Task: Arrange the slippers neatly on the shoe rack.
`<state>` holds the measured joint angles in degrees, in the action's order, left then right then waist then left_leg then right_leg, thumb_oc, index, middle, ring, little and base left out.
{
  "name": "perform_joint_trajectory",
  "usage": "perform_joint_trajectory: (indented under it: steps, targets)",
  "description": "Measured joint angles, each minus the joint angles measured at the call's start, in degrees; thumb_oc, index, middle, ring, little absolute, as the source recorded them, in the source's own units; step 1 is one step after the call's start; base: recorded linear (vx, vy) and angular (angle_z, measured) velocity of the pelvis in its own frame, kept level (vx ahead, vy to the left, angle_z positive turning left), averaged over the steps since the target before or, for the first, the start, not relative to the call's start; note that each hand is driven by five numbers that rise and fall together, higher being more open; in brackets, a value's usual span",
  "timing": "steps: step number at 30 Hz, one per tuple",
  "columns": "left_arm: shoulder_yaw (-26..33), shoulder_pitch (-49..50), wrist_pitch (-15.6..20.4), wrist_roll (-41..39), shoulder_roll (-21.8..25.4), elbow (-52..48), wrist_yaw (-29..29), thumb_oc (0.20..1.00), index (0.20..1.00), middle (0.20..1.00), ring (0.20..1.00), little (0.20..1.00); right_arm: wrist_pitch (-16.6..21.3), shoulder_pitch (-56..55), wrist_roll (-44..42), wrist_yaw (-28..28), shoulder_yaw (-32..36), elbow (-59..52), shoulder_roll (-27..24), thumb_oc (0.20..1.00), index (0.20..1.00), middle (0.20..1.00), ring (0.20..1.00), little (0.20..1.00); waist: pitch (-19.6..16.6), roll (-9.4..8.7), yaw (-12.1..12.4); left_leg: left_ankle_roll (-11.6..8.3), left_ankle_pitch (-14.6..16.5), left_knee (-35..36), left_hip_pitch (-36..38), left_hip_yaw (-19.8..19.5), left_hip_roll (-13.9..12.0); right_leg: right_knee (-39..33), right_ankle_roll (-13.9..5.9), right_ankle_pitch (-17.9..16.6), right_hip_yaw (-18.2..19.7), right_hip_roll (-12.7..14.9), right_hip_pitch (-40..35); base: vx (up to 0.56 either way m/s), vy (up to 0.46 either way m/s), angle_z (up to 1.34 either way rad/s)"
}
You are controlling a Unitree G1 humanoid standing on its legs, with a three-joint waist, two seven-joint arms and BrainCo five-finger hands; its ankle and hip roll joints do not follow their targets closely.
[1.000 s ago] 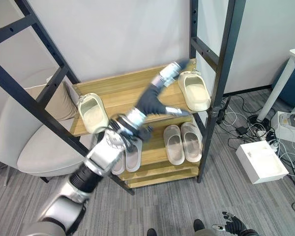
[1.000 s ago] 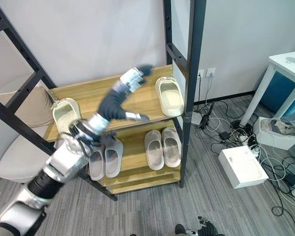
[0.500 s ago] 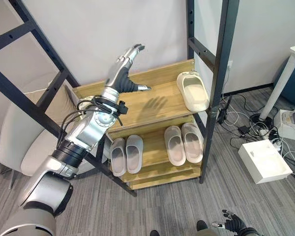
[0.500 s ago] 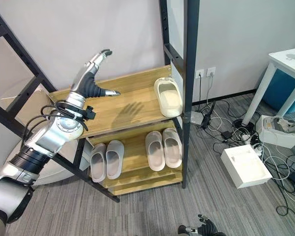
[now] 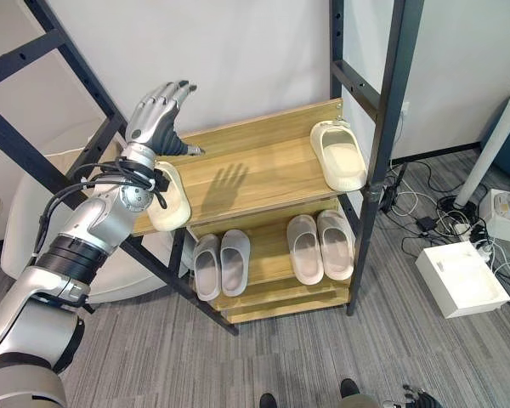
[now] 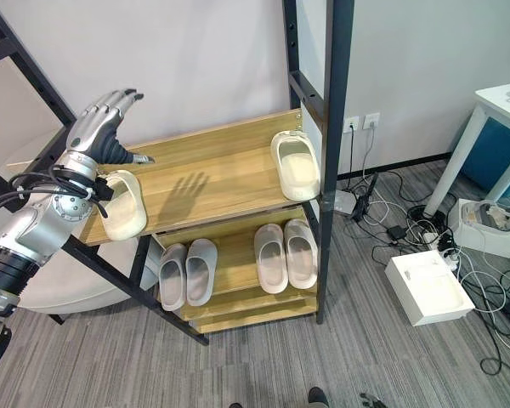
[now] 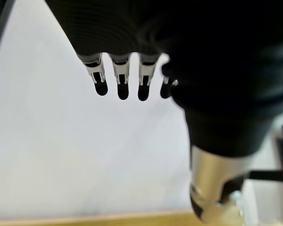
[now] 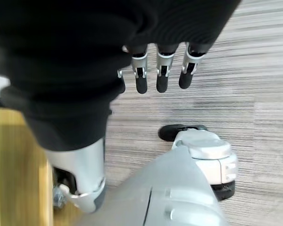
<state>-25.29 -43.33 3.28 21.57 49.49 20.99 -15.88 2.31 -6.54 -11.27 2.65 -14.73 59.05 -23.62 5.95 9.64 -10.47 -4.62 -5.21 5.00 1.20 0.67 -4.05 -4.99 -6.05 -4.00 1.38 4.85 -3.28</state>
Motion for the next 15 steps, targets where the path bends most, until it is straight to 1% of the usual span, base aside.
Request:
perform_joint_trajectory:
  steps: [2,5,8,10,13,15]
  targets:
    - [-1.03,-0.04,-1.95,1.28,-0.24,4.18,0.19,1.0,1.0,1.0,1.0,1.0,0.5,0.42,0.0,0.03,-0.3,-1.23,-0.02,1.0,1.0,1.0,1.0,1.0,0.01,0.05,0.21,-0.02,-0.01,0.01,0.03,-0.2,-0.15,-0.01,0.12,0.1,-0.11,-0.18,-0.26,0.0,-0.027,0.06]
    - [-1.64,-0.28,-2.98,2.25,-0.34,8.59,0.13,1.0,1.0,1.0,1.0,1.0,0.51,0.12,-0.02,0.0,-0.33,-1.96,-0.05,1.0,1.0,1.0,1.0,1.0,0.0,0.07,0.1,0.23,-0.28,-0.02,0.17,-0.23,-0.4,-0.02,0.25,0.18,-0.39,-0.48,-0.36,0.0,-0.042,0.0]
    - [-2.02,-0.52,-4.91,2.78,-0.38,12.93,0.14,1.0,1.0,1.0,1.0,1.0,0.83,-0.83,-0.04,-0.03,-0.32,-3.48,-0.2,1.0,1.0,1.0,1.0,1.0,0.04,0.02,-0.09,0.02,-0.44,-0.05,0.14,-0.28,-0.59,-0.02,0.43,0.28,-0.92,-0.7,-0.4,0.0,-0.011,0.01]
    - [-3.64,-1.76,-5.37,4.43,-0.44,16.61,0.11,1.0,1.0,1.0,1.0,1.0,0.84,-1.05,-0.05,-0.04,-0.36,-3.52,-0.36,1.0,1.0,1.0,1.0,1.0,0.04,0.01,-0.1,-0.09,-0.52,-0.13,0.18,-0.29,-0.63,-0.02,0.47,0.31,-0.95,-0.76,-0.44,0.0,0.0,0.0]
    - [-4.96,-2.99,-6.17,4.89,-0.42,19.37,0.1,1.0,1.0,1.0,1.0,1.0,0.91,-1.33,-0.05,-0.03,-0.35,-3.75,-0.73,1.0,1.0,1.0,1.0,1.0,0.06,-0.02,-0.16,-0.11,-0.52,-0.12,0.17,-0.27,-0.64,-0.01,0.48,0.32,-0.95,-0.78,-0.43,0.0,0.0,0.0]
    - [-7.02,-4.29,-6.43,4.9,-0.45,21.81,0.18,1.0,1.0,1.0,1.0,1.0,0.92,-1.44,-0.05,-0.03,-0.37,-3.77,-0.8,1.0,1.0,1.0,1.0,1.0,0.08,-0.05,-0.24,-0.13,-0.5,-0.04,0.13,-0.23,-0.67,-0.01,0.48,0.31,-0.9,-0.78,-0.36,0.0,0.0,0.0]
